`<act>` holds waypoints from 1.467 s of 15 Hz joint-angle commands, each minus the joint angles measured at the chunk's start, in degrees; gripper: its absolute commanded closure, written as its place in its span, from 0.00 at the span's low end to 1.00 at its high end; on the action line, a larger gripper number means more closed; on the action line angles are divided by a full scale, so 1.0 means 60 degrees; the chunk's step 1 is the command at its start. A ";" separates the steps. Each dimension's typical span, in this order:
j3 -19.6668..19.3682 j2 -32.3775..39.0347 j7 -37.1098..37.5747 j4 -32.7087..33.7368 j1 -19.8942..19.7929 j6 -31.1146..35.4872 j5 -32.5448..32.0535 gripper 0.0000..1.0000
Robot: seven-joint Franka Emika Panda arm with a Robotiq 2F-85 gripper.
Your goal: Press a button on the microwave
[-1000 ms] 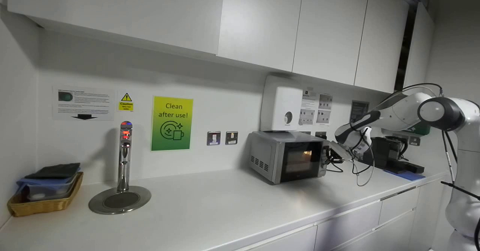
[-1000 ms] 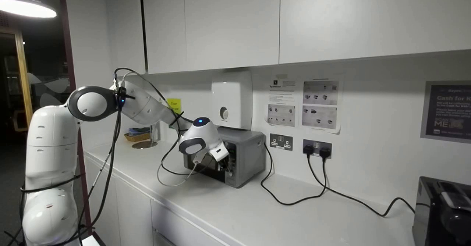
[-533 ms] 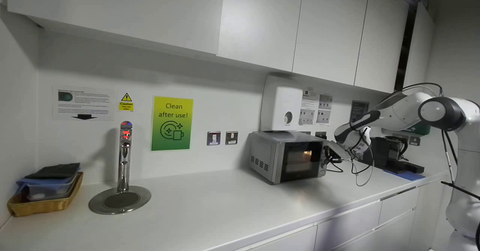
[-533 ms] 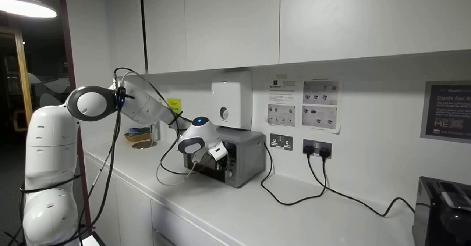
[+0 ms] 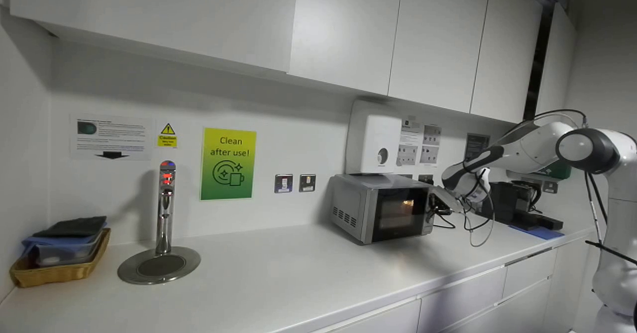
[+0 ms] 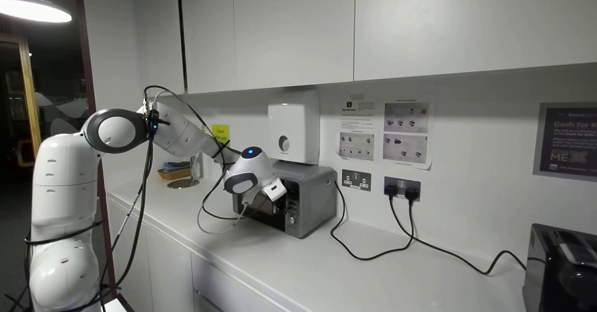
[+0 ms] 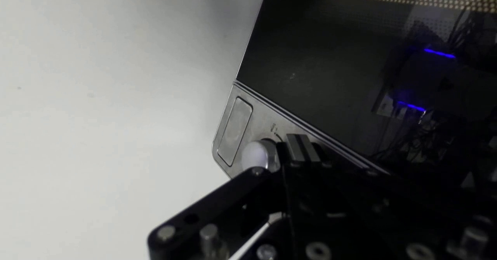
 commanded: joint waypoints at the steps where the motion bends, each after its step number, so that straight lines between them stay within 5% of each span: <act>1: 0.0044 -0.0165 -0.0103 -0.0136 0.0045 0.0453 0.0113 1.00; 22: 0.0123 0.0261 -0.0362 0.0323 -0.0027 0.0785 0.0193 1.00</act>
